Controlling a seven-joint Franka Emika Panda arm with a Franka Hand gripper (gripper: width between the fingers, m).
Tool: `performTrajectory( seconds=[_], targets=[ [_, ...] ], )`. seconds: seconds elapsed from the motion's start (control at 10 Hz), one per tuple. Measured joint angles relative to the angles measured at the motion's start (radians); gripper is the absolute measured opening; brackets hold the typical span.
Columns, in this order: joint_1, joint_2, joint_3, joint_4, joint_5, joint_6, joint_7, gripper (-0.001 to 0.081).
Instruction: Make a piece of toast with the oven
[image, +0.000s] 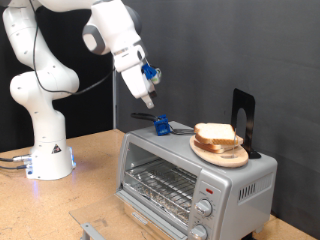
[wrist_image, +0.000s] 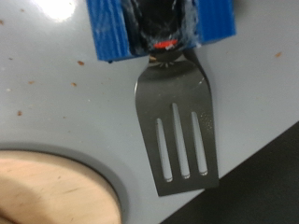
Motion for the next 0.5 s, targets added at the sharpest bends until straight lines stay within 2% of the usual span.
performTrajectory(
  seconds=[0.5],
  targets=[
    [0.050,0.122,0.001,-0.015,0.041,0.107,-0.016,0.0809]
  ],
)
